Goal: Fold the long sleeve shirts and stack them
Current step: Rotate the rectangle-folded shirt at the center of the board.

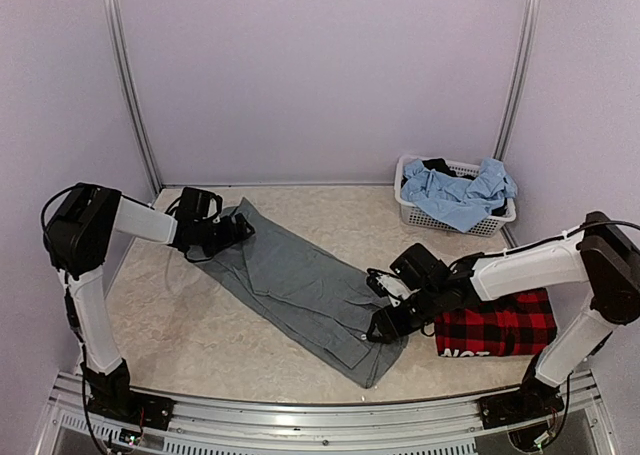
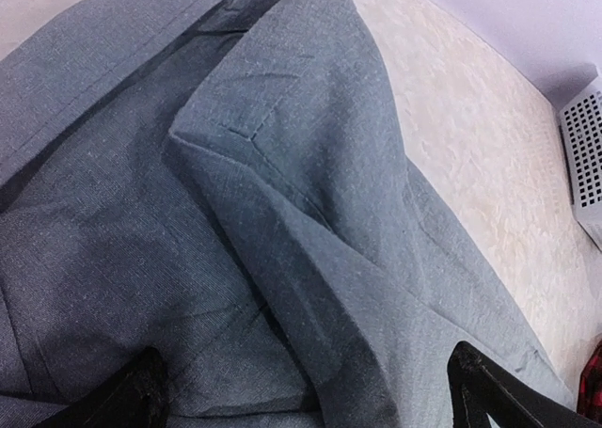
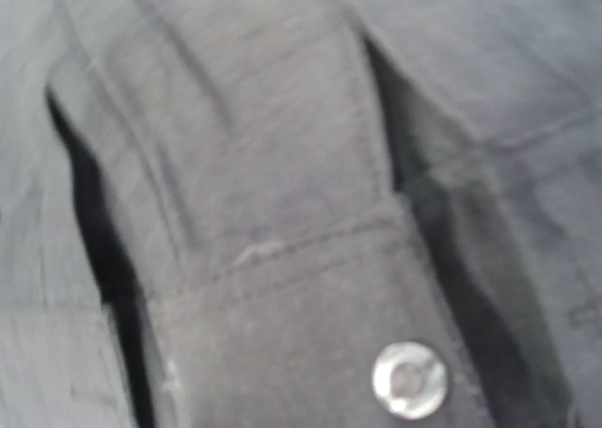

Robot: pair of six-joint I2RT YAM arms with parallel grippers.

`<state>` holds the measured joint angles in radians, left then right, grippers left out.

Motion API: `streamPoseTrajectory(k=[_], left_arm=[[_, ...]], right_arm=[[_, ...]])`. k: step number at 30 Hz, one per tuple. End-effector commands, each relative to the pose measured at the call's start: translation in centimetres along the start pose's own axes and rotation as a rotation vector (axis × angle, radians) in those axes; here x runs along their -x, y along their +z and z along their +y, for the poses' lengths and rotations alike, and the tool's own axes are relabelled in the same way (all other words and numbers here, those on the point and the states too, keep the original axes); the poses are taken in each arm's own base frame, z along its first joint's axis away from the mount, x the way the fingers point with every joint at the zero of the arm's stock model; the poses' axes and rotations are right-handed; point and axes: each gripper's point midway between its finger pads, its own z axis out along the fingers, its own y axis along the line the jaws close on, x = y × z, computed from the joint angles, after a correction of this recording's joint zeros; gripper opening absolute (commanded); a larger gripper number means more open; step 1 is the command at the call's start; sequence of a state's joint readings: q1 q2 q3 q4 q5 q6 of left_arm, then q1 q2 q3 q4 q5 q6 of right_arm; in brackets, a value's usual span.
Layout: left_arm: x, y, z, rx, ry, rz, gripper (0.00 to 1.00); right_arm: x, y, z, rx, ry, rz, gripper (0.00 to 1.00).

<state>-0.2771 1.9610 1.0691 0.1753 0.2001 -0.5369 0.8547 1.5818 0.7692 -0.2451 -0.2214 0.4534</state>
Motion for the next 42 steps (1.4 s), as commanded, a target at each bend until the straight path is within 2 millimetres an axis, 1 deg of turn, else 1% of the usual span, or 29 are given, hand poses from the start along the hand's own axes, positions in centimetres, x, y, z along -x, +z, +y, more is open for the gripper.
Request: streamPoseTrajectory(k=[1, 4, 7, 11, 16, 18, 21, 23, 28, 31, 36, 42], left_arm=[[0.6, 1.2, -0.8, -0.037, 0.037, 0.003, 0.99], [2.1, 0.8, -1.2, -0.032, 0.06, -0.039, 0.99], [3.6, 0.0, -1.6, -0.03, 0.08, -0.081, 0.99], [5.3, -1.8, -2.4, -0.024, 0.104, -0.143, 0.99], [6.5, -3.7, -3.7, -0.048, 0.11, -0.197, 0.99], [6.6, -3.9, -4.2, -0.059, 0.116, -0.197, 0.99], [6.2, -3.7, -5.5, -0.079, 0.13, -0.185, 0.99], [5.9, -3.2, -6.2, -0.087, 0.138, -0.168, 0.99], [4.7, -2.2, -8.1, -0.126, 0.159, -0.139, 0.99], [4.0, -1.3, -8.9, -0.148, 0.161, -0.116, 0.99], [2.3, 0.6, -9.1, -0.159, 0.148, -0.065, 0.99], [1.2, 2.8, -8.8, -0.144, 0.137, -0.034, 0.99]], right_arm=[[-2.1, 0.4, 2.9, 0.023, 0.015, 0.053, 0.6], [-2.4, 0.7, 4.5, 0.018, -0.032, 0.076, 0.6], [-2.0, 0.3, 4.8, -0.004, -0.054, 0.064, 0.6], [-0.3, -1.4, 5.2, -0.015, -0.085, -0.005, 0.61], [1.9, -3.8, 6.2, -0.005, -0.129, -0.093, 0.62], [2.4, -4.4, 6.3, -0.013, -0.148, -0.113, 0.62], [3.0, -4.9, 6.1, -0.043, -0.163, -0.128, 0.62], [3.1, -5.0, 5.9, -0.056, -0.168, -0.131, 0.62], [3.1, -4.8, 5.4, -0.075, -0.155, -0.136, 0.63], [2.9, -4.7, 5.3, -0.074, -0.148, -0.137, 0.63], [2.7, -4.1, 5.1, -0.079, -0.14, -0.128, 0.63], [2.6, -3.7, 4.8, -0.086, -0.136, -0.118, 0.63]])
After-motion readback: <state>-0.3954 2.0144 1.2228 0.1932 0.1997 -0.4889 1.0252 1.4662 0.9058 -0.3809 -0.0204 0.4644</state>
